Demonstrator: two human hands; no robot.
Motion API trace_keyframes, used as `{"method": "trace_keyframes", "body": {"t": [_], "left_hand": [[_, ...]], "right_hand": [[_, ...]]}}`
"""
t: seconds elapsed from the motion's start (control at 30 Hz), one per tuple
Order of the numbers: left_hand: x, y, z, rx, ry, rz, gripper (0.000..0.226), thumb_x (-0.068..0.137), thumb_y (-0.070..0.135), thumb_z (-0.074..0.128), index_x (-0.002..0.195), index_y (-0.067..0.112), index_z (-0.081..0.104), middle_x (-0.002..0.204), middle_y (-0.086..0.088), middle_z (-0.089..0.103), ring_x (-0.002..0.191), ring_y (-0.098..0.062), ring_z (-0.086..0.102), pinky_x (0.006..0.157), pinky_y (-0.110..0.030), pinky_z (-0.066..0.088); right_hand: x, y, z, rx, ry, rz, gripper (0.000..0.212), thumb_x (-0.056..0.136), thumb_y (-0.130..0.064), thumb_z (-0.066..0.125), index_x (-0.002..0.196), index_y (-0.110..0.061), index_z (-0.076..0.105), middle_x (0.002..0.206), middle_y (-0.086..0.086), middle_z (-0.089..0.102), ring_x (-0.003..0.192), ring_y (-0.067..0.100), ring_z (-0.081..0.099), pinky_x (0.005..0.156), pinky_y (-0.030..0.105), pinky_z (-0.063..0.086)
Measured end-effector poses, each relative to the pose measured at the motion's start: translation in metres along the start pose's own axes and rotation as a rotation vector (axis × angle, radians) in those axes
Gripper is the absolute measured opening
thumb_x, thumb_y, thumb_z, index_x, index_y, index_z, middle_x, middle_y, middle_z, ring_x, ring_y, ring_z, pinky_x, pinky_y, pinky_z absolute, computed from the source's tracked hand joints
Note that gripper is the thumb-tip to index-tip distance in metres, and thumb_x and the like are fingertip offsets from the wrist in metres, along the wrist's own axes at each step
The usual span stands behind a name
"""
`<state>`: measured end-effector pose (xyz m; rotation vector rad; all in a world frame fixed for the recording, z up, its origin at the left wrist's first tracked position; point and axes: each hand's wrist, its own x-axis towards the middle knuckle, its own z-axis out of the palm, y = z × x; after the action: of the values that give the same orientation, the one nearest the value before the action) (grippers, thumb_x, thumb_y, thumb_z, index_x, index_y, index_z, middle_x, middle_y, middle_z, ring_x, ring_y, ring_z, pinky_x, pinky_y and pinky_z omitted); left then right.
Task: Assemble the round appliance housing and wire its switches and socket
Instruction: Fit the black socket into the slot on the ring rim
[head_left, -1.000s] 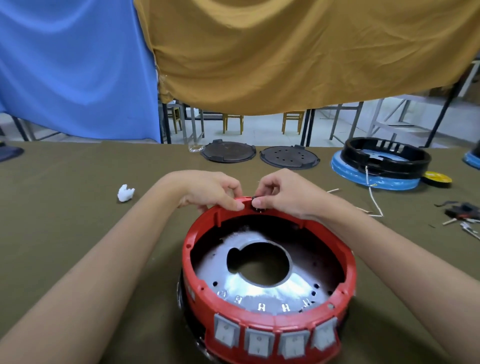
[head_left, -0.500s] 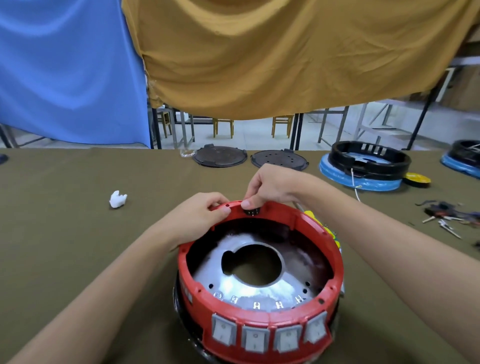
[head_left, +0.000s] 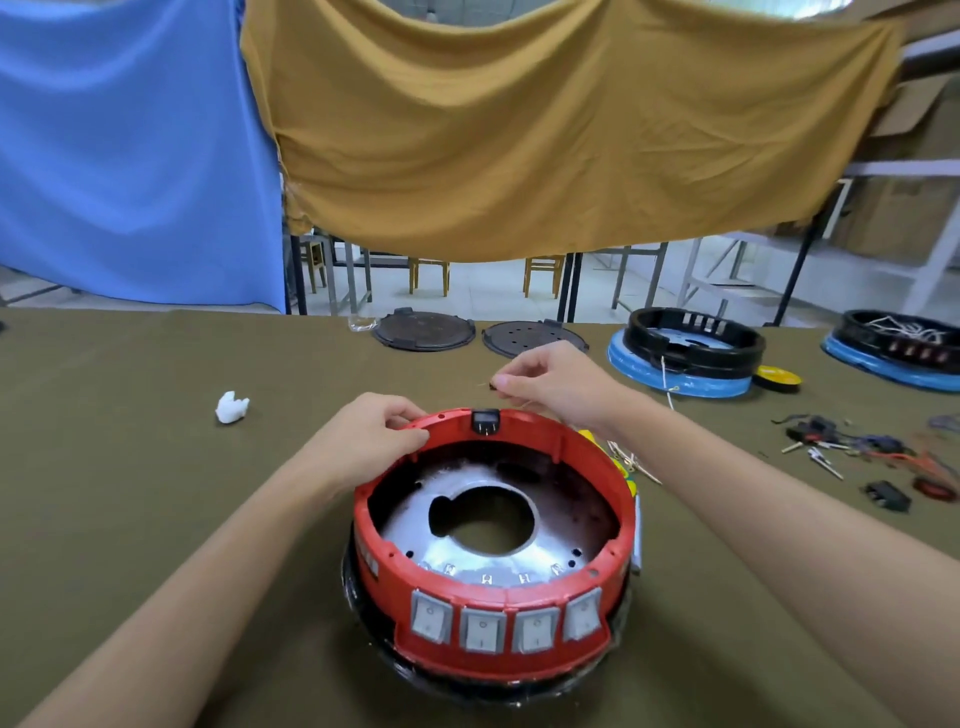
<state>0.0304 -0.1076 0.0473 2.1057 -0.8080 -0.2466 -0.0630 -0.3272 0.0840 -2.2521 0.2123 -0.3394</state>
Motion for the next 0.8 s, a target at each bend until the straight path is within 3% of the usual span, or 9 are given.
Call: {"method": "trace_keyframes", "body": {"t": [0.17,0.27,0.4,0.53,0.67,0.73,0.8], "left_hand": [[0.004,-0.004,0.003,-0.039,0.014,0.014,0.012,0.091,0.02,0.066,0.096,0.029,0.073,0.09,0.005,0.075,0.082,-0.013,0.071,0.083,-0.035,0.057],[0.006,-0.007,0.005,-0.031,0.021,0.029,0.013,0.091,0.022,0.065,0.094,0.032,0.073,0.087,0.005,0.075,0.077,-0.01,0.071,0.078,-0.032,0.056],[0.007,-0.007,0.005,-0.03,0.028,0.029,0.013,0.091,0.019,0.065,0.093,0.031,0.073,0.085,0.005,0.074,0.074,-0.01,0.07,0.077,-0.031,0.055],[0.003,-0.001,0.004,-0.003,0.08,0.022,0.012,0.088,0.019,0.069,0.093,0.028,0.076,0.082,0.006,0.075,0.078,-0.012,0.071,0.079,-0.032,0.056],[0.004,-0.005,-0.002,0.016,0.284,-0.006,0.008,0.08,0.025,0.079,0.088,0.025,0.077,0.079,0.007,0.074,0.08,-0.009,0.07,0.076,-0.027,0.053],[0.004,-0.009,-0.006,-0.022,0.353,-0.052,0.021,0.078,0.034,0.081,0.094,0.021,0.076,0.085,0.005,0.073,0.082,-0.01,0.068,0.073,-0.026,0.05],[0.004,-0.01,-0.012,-0.099,0.325,-0.108,0.035,0.08,0.042,0.078,0.106,0.02,0.071,0.097,0.003,0.07,0.086,-0.01,0.065,0.072,-0.027,0.049]], "right_hand": [[0.018,-0.02,0.012,-0.345,-0.224,0.009,0.02,0.087,-0.033,0.074,0.097,-0.017,0.079,0.092,-0.006,0.074,0.091,0.012,0.066,0.088,0.029,0.05],[0.03,-0.027,0.017,-0.408,-0.281,0.113,0.011,0.081,-0.031,0.08,0.086,-0.022,0.077,0.087,-0.009,0.069,0.092,0.015,0.062,0.09,0.035,0.047],[0.039,-0.033,0.016,-0.466,-0.331,0.153,0.012,0.079,-0.033,0.081,0.079,-0.025,0.073,0.084,-0.011,0.066,0.098,0.019,0.059,0.087,0.033,0.04],[0.028,-0.028,0.018,-0.455,-0.259,0.08,0.019,0.082,-0.035,0.079,0.092,-0.019,0.077,0.092,-0.004,0.071,0.097,0.018,0.063,0.088,0.033,0.046],[-0.002,-0.006,0.013,-0.289,-0.095,-0.039,0.04,0.09,-0.045,0.067,0.119,-0.017,0.07,0.111,-0.005,0.069,0.102,0.011,0.062,0.091,0.026,0.048],[-0.018,0.004,0.006,-0.199,-0.004,-0.014,0.05,0.091,-0.047,0.065,0.131,-0.019,0.061,0.122,-0.005,0.064,0.109,0.011,0.06,0.096,0.029,0.047],[-0.034,0.012,0.001,-0.12,0.002,0.065,0.059,0.091,-0.051,0.063,0.141,-0.022,0.05,0.128,-0.006,0.059,0.112,0.011,0.057,0.091,0.024,0.045]]}}
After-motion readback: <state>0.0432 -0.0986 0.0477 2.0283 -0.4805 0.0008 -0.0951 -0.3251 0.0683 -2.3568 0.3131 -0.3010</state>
